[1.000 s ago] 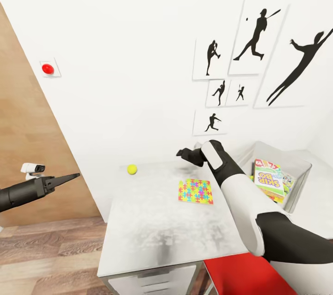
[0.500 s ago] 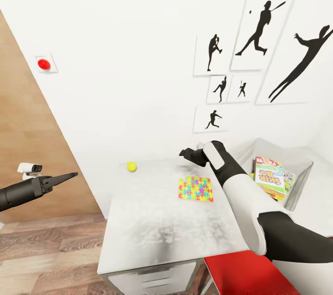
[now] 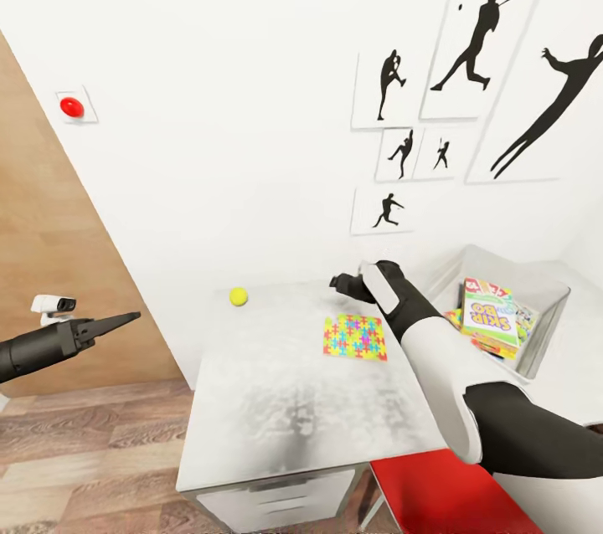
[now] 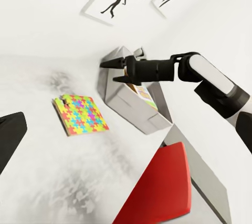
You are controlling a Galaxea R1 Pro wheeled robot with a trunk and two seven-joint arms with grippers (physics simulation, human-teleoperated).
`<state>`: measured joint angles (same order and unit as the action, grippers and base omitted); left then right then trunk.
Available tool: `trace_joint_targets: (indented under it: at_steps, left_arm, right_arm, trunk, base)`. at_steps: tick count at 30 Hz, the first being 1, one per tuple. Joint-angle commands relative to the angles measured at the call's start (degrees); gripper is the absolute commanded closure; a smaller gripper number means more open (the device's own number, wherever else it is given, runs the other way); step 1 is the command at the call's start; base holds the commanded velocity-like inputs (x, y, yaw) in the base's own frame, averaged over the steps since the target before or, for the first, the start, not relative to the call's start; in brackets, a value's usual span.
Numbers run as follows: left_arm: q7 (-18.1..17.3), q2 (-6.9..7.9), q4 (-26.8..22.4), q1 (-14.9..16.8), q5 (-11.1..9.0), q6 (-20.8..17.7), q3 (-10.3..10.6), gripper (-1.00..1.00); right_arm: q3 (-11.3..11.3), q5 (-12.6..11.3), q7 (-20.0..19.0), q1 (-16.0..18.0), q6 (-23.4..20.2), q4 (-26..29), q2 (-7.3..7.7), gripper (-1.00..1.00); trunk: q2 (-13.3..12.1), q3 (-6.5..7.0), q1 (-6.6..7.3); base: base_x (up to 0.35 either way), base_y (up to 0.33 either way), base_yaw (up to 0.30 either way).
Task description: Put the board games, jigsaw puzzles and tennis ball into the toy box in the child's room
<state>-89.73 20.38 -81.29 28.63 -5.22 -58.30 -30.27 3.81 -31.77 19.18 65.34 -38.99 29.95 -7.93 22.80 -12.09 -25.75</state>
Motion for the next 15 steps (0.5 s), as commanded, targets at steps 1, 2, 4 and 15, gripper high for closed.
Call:
trace_joint_targets:
  at_steps: [1, 2, 4, 15]
  left_arm:
    - [-0.3, 0.01, 0.0, 0.0, 0.1, -0.6, 0.0, -1.0]
    - [-0.3, 0.01, 0.0, 0.0, 0.1, -0.6, 0.0, -1.0]
    - [-0.3, 0.01, 0.0, 0.0, 0.1, -0.6, 0.0, -1.0]
    - [-0.3, 0.0, 0.0, 0.0, 0.1, -0.6, 0.0, -1.0]
  right_arm:
    - [0.3, -0.3, 0.5, 0.0, 0.1, -0.1, 0.06, -1.0]
    - [0.4, -0.2, 0.5, 0.0, 0.1, -0.2, 0.07, -1.0]
    - [0.4, 0.0, 0.5, 0.0, 0.3, -0.3, 0.09, -1.0]
    - [0.5, 0.4, 0.4, 0.1, 0.4, -0.4, 0.11, -1.0]
  trunk:
    - [0.1, -0.21, -0.03]
    - [0.1, -0.31, -0.03]
    - [0.1, -0.5, -0.03]
    - [0.1, -1.54, -0.03]
  base:
    - [0.0, 0.0, 0.0]
    - [0.0, 0.0, 0.0]
    - [0.0, 0.0, 0.0]
    - [0.0, 0.0, 0.0]
